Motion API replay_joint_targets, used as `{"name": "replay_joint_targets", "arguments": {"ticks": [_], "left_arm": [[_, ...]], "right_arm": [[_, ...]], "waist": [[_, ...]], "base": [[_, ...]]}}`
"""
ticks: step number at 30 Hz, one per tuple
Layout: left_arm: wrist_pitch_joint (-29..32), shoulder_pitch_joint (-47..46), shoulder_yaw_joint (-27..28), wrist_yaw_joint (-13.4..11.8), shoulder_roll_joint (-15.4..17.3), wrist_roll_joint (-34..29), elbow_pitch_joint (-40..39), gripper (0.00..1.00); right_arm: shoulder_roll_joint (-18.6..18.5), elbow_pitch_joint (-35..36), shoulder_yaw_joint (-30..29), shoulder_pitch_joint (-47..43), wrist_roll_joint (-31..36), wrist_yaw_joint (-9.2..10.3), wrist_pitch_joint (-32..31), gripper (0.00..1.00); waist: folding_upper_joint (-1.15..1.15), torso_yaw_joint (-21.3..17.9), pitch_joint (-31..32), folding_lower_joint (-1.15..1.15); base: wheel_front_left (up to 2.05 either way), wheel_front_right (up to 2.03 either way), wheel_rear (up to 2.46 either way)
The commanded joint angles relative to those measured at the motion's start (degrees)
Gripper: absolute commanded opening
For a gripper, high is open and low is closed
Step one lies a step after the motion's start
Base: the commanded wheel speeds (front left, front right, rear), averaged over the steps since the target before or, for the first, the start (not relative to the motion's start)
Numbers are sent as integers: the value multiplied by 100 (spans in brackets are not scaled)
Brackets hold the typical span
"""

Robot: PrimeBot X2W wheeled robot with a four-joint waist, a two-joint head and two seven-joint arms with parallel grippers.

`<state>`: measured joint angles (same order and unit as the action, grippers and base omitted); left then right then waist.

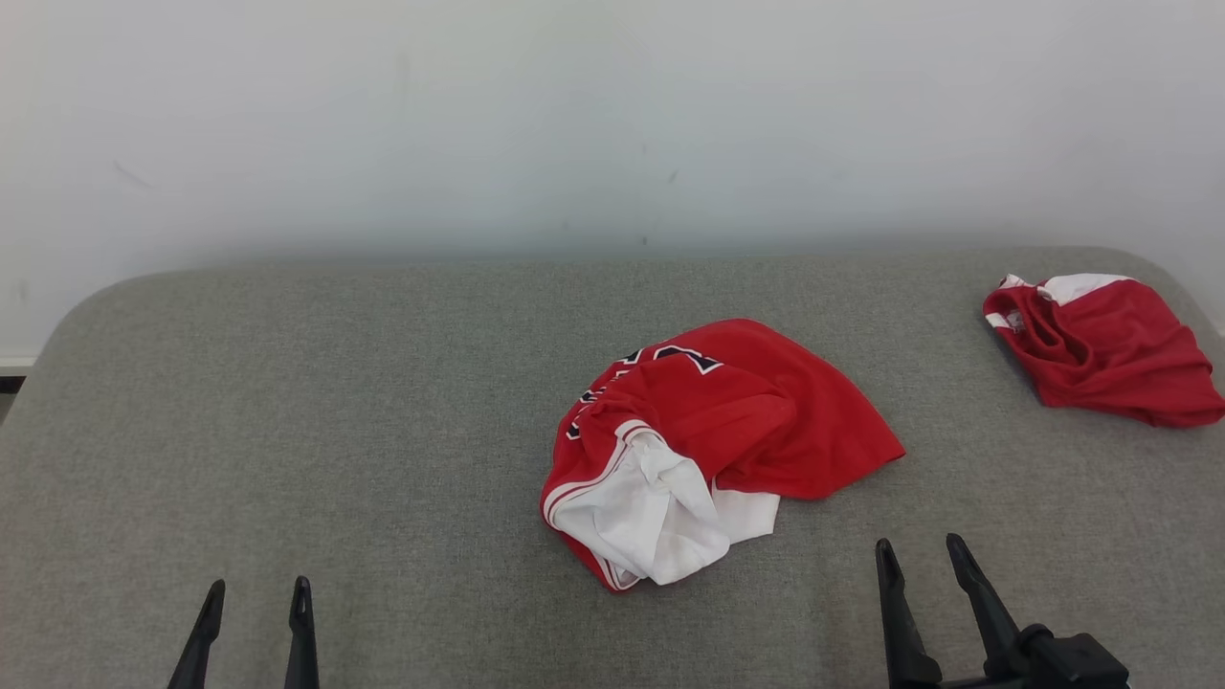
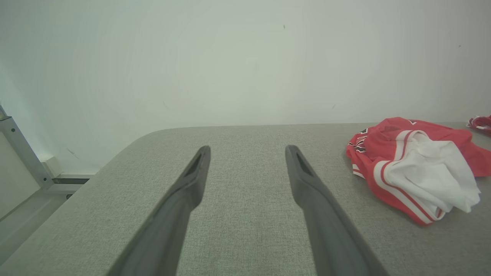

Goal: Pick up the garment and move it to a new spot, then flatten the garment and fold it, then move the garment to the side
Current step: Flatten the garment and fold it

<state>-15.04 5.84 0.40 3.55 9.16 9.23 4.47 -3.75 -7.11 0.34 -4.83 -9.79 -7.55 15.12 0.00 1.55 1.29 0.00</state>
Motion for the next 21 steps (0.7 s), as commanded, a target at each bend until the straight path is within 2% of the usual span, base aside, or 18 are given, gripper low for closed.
{"name": "replay_joint_targets", "arguments": {"ticks": [1,21], "left_arm": [[-19,-24,30,27,-35,-50,15,100],[-19,-72,266,233,-248,-281,132,100]], "right_arm": [[26,-11,19,-51,27,14,2,100],[52,-89,16,-81,18,14,2,100]], "waist": [[0,1,1,0],[0,42,17,0]], "base": [[0,0,0],[0,0,0]]}}
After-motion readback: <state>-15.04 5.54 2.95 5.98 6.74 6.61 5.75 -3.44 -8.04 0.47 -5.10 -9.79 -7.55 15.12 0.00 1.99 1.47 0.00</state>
